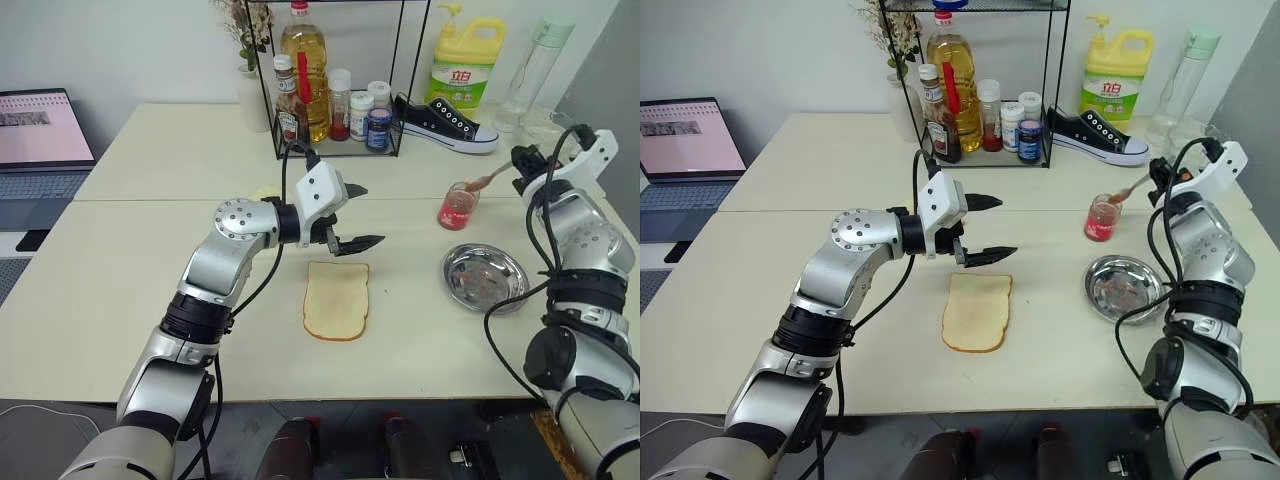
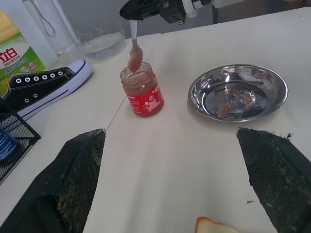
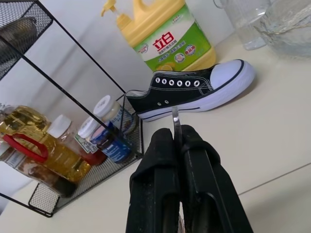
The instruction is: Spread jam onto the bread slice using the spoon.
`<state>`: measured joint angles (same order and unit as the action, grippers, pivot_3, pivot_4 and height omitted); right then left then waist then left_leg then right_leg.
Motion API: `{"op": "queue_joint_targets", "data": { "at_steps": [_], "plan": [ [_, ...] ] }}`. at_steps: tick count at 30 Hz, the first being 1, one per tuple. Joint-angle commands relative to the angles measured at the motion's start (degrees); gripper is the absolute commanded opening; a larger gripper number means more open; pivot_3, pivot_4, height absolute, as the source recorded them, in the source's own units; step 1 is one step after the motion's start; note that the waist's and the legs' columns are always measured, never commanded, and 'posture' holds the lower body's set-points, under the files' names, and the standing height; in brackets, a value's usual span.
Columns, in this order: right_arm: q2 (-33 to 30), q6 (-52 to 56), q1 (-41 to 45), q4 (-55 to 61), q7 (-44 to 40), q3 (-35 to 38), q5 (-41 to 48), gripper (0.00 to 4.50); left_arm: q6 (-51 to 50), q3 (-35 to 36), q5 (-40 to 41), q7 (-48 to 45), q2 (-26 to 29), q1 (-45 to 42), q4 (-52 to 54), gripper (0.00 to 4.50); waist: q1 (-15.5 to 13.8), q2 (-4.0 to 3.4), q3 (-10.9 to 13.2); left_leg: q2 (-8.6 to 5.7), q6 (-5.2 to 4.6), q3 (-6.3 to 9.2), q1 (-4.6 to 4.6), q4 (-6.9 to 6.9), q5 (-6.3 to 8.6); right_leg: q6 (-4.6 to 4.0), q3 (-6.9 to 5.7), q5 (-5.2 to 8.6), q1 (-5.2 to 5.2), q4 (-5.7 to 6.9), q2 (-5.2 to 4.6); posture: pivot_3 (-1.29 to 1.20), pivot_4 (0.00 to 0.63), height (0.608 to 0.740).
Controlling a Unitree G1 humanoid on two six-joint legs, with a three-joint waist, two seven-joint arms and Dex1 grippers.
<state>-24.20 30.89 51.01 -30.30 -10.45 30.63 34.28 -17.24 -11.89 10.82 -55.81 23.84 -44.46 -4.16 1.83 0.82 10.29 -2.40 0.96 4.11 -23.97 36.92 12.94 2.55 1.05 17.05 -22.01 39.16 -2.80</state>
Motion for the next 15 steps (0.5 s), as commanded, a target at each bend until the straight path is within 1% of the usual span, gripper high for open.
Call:
{"op": "queue_joint_targets", "data": {
  "at_steps": [1, 3, 6, 9, 13, 15],
  "plan": [
    [-1.2, -1.5, -0.4, 5.6, -3.1, -3.8, -2.1, 0.02, 0.9, 0.3, -0.1, -0.5, 0.5, -0.9, 1.4, 4.50, 0.0, 0.00, 0.0, 0.00, 0.00, 0.00, 0.00, 0.00, 0.00, 0.00, 0.00, 0.00, -0.01, 0.01, 0.00, 0.00, 0.150, 0.740],
    [-0.9, -2.0, -0.9, 6.7, -3.7, -5.4, -3.1, 0.02, 1.0, 0.3, -0.1, -0.6, 0.6, -0.8, 1.5, 4.50, 0.0, 0.00, 0.0, 0.00, 0.00, -0.01, 0.00, 0.00, 0.00, 0.00, 0.01, 0.00, -0.03, 0.02, 0.01, 0.00, 0.150, 0.740],
    [-0.6, -6.7, -2.6, 8.5, -6.9, -12.8, -9.2, 0.02, 0.9, 0.3, 0.0, -0.6, 0.6, -0.9, 1.6, 4.50, 0.0, 0.00, 0.0, 0.02, 0.00, 0.00, 0.00, 0.00, 0.00, 0.00, 0.00, 0.00, -0.04, 0.03, 0.01, 0.00, 0.150, 0.740],
    [-1.7, -13.2, -4.1, 8.0, -10.7, -20.1, -16.5, 0.02, 0.8, 0.3, 0.0, -0.7, 0.6, -0.8, 1.9, 4.50, 0.0, 0.00, 0.0, 0.01, 0.00, -0.01, 0.00, 0.01, 0.00, 0.00, 0.00, 0.00, -0.04, 0.03, 0.05, 0.00, 0.150, 0.740],
    [-3.1, -19.7, -5.1, 6.4, -14.0, -26.5, -23.6, 0.02, 0.5, 0.4, 0.0, -0.7, 0.7, -0.4, 2.6, 4.50, 0.0, 0.00, 0.0, 0.00, 0.02, 0.00, -0.02, 0.01, -0.01, 0.00, 0.00, 0.00, -0.06, 0.03, 0.05, 0.00, 0.150, 0.740],
    [-3.5, -22.0, -5.2, 5.5, -14.9, -28.3, -26.0, 0.02, 0.3, 0.5, 0.0, -0.7, 0.9, -0.2, 3.0, 4.50, 0.0, 0.00, 0.0, -0.01, 0.02, 0.00, -0.02, 0.02, -0.01, 0.00, -0.01, 0.00, -0.06, 0.02, 0.04, 0.00, 0.150, 0.740]
  ]
}}
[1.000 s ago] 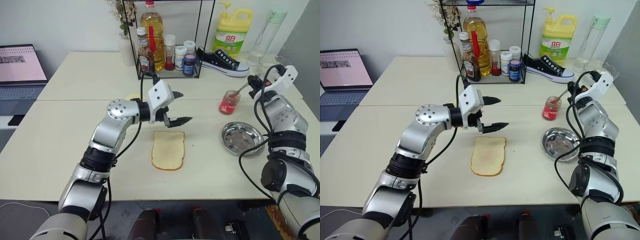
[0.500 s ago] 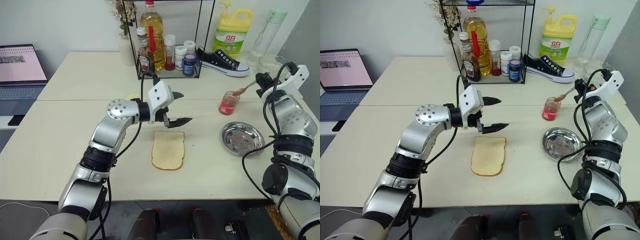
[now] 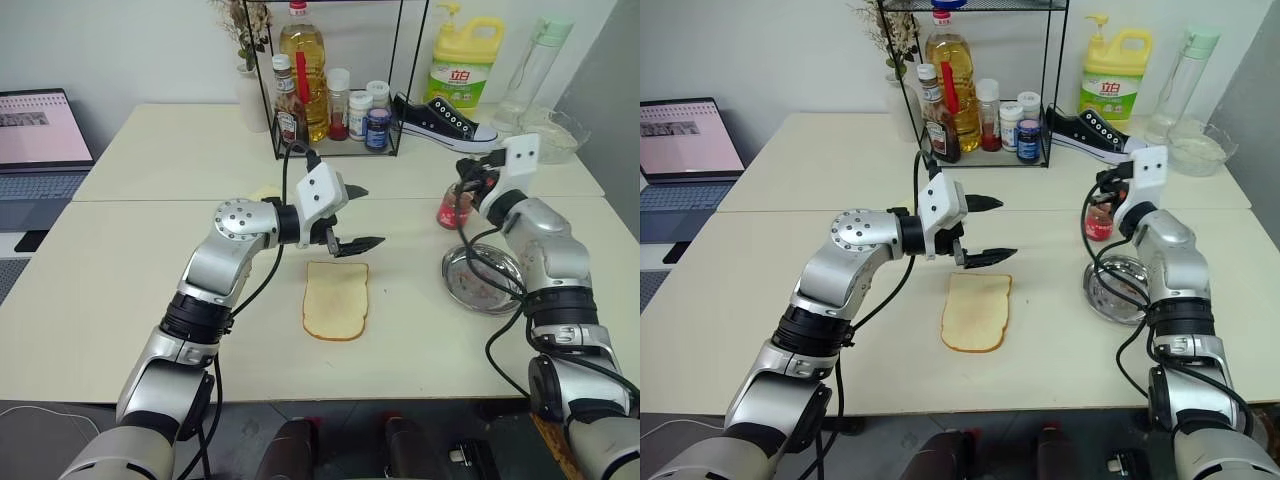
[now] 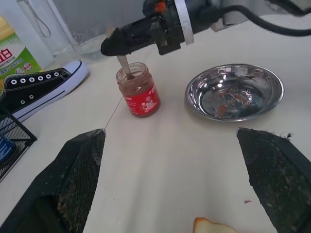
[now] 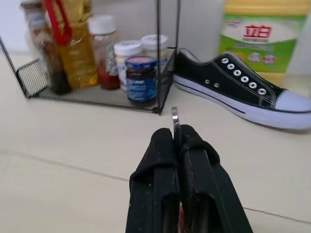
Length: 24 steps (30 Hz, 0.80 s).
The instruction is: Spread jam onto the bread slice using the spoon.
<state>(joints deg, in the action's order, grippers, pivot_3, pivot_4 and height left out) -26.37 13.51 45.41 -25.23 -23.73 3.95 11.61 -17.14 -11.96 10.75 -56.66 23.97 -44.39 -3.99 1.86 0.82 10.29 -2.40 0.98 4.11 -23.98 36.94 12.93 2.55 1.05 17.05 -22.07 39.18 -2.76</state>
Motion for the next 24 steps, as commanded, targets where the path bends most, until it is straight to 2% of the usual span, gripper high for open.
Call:
{"op": "queue_joint_targets", "data": {
  "at_steps": [1, 14, 24],
  "plan": [
    [-1.6, -5.9, 0.3, -0.1, -1.8, -2.2, -4.4, 0.02, 0.0, 0.6, 0.1, 0.2, 0.9, 0.0, 3.2, 4.50, 0.0, 0.00, 0.0, 0.00, 0.00, 0.00, 0.00, 0.00, 0.00, 0.00, 0.00, 0.00, 0.00, 0.00, 0.00, 0.00, 0.150, 0.740],
    [-3.0, -14.2, 1.6, -8.6, -2.3, -4.3, -11.7, 0.02, -0.9, 0.9, 0.2, 0.7, 1.8, 1.0, 4.6, 4.50, 0.0, 0.00, 0.0, 0.00, 0.05, 0.00, 0.01, 0.00, -0.03, 0.00, 0.00, 0.00, 0.01, -0.01, 0.00, 0.00, 0.150, 0.740],
    [-0.6, -14.4, 2.7, -14.8, -1.8, -2.1, -9.8, 0.02, -1.9, 1.0, 0.2, 0.8, 2.1, 0.7, 5.1, 4.50, 0.0, 0.00, 0.0, 0.01, 0.12, 0.01, 0.02, 0.00, -0.07, 0.00, 0.00, 0.00, 0.02, 0.00, 0.00, 0.00, 0.150, 0.740]
  ]
}}
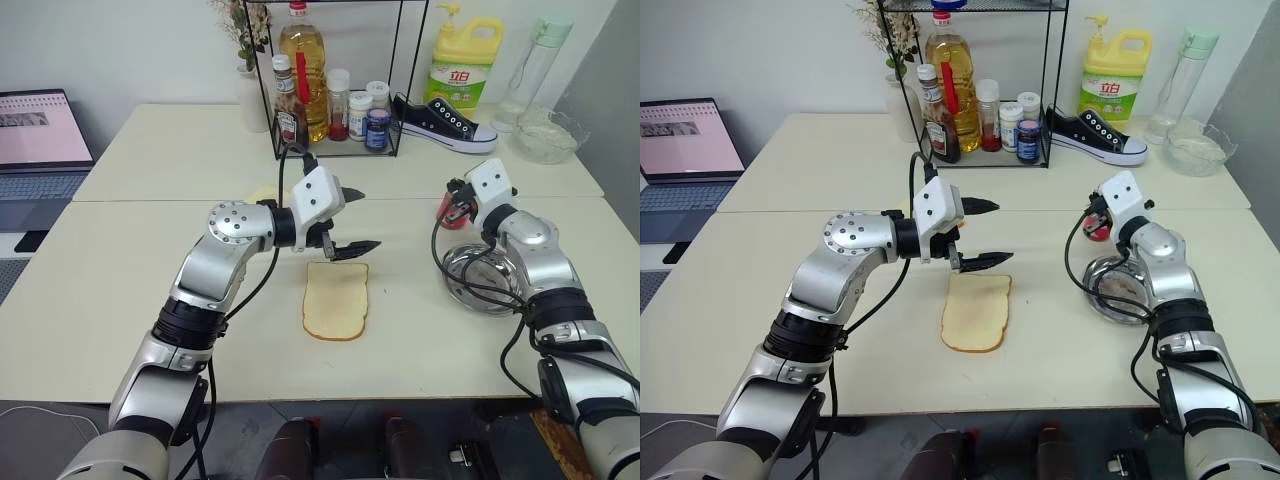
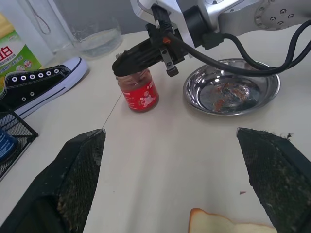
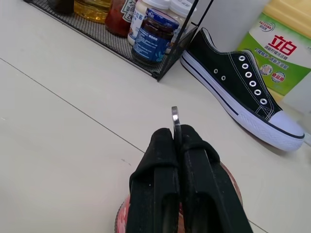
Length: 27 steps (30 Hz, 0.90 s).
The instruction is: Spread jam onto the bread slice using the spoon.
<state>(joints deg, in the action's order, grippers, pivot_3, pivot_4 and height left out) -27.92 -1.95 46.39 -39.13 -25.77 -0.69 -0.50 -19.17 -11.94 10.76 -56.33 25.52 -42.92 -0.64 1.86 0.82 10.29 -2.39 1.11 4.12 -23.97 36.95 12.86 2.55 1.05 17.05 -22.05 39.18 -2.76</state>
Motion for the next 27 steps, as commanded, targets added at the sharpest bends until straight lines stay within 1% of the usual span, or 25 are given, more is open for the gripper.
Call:
{"op": "queue_joint_targets", "data": {
  "at_steps": [1, 3, 8, 18, 21, 27],
  "plan": [
    [1.4, 1.9, 2.0, -1.2, 0.1, 3.3, 3.2, 0.02, 0.1, 1.1, 0.2, 0.6, 0.5, -0.9, 1.7, 4.50, 0.0, 0.00, 0.0, 0.00, 0.00, 0.00, 0.00, 0.00, 0.00, 0.00, 0.01, 0.00, 0.00, 0.00, 0.00, 0.00, 0.150, 0.740],
    [3.0, 6.3, 3.0, -1.5, 0.0, 6.7, 7.3, 0.02, 0.1, 1.1, 0.0, 0.8, 0.5, -0.9, 1.7, 4.50, 0.0, 0.00, 0.0, 0.00, 0.02, 0.00, 0.01, 0.00, -0.01, 0.00, 0.01, 0.00, 0.01, 0.00, 0.00, 0.00, 0.150, 0.740],
    [4.7, 14.6, 5.3, -1.0, 1.4, 13.3, 14.0, 0.02, 0.1, 1.2, 0.1, 1.2, 0.7, -0.4, 2.0, 4.50, 0.0, 0.00, 0.0, 0.03, 0.07, 0.01, 0.01, -0.01, -0.04, 0.00, 0.00, 0.00, 0.01, 0.02, 0.00, 0.00, 0.150, 0.740],
    [6.0, 25.3, 8.0, 0.8, 5.0, 20.5, 22.1, 0.02, 0.6, 1.2, 0.0, 1.6, 0.6, -0.2, 1.8, 4.50, 0.0, 0.00, 0.0, 0.01, -0.08, -0.01, 0.00, -0.01, 0.04, 0.00, 0.01, 0.00, -0.01, 0.02, 0.00, 0.00, 0.150, 0.740],
    [6.5, 28.8, 8.8, 1.5, 7.3, 24.1, 25.6, 0.02, 1.0, 1.3, 0.0, 1.6, 0.7, -0.4, 1.2, 4.50, 0.0, -0.01, 0.0, 0.02, -0.08, -0.01, 0.00, -0.02, 0.05, 0.00, 0.01, 0.00, -0.02, 0.03, 0.00, 0.00, 0.150, 0.740],
    [6.3, 31.7, 9.8, 1.7, 10.5, 28.0, 29.6, 0.02, 1.5, 1.3, -0.1, 1.6, 0.5, -0.9, 0.5, 4.50, 0.0, -0.01, 0.0, 0.02, -0.11, -0.02, -0.01, -0.03, 0.06, 0.00, 0.02, 0.00, -0.02, 0.03, -0.01, 0.00, 0.150, 0.740]
  ]
}}
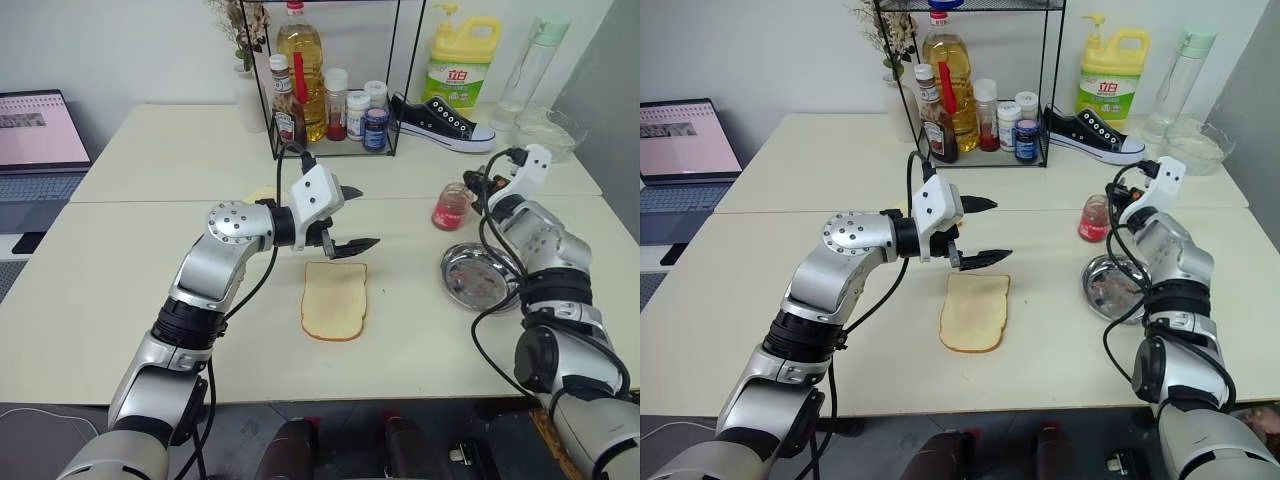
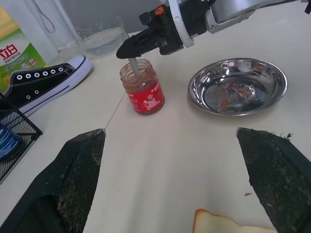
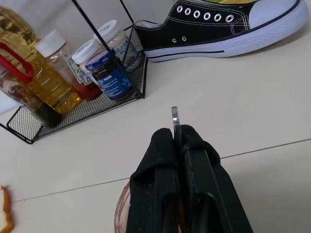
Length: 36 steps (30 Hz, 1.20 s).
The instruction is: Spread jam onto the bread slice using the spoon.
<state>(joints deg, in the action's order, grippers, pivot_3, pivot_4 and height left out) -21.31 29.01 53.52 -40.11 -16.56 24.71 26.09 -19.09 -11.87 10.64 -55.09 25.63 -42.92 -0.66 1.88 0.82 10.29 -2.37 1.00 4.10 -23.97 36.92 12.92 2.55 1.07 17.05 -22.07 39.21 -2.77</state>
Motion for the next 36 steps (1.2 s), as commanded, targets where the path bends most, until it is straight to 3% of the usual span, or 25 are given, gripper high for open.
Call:
{"op": "queue_joint_targets", "data": {
  "at_steps": [1, 10, 36],
  "plan": [
    [-0.4, 1.1, 2.9, 2.6, 1.9, 3.3, 3.7, 0.02, 1.4, 1.2, 0.0, 0.4, 0.4, -0.9, 0.5, 4.50, 0.0, 0.00, 0.0, 0.00, 0.00, 0.00, 0.00, 0.00, 0.00, 0.00, 0.00, 0.00, 0.00, 0.01, 0.00, 0.00, 0.150, 0.740],
    [-1.6, 2.9, 4.3, 2.8, 5.4, 7.7, 7.5, 0.02, 2.0, 1.1, -0.2, 0.1, 0.4, -1.6, -0.5, 4.50, 0.0, 0.00, 0.0, -0.01, -0.03, -0.02, -0.01, 0.00, 0.02, 0.00, 0.02, 0.00, -0.01, 0.01, 0.00, 0.00, 0.150, 0.740],
    [-3.4, 5.6, 3.5, 9.4, 8.2, 9.2, 11.3, 0.02, 2.8, 0.9, -0.1, -0.8, 0.3, -1.8, -1.3, 4.50, 0.0, 0.00, 0.0, -0.01, -0.04, -0.02, -0.03, 0.00, 0.02, 0.00, 0.01, 0.00, -0.02, 0.02, -0.01, 0.00, 0.150, 0.740]
  ]
}}
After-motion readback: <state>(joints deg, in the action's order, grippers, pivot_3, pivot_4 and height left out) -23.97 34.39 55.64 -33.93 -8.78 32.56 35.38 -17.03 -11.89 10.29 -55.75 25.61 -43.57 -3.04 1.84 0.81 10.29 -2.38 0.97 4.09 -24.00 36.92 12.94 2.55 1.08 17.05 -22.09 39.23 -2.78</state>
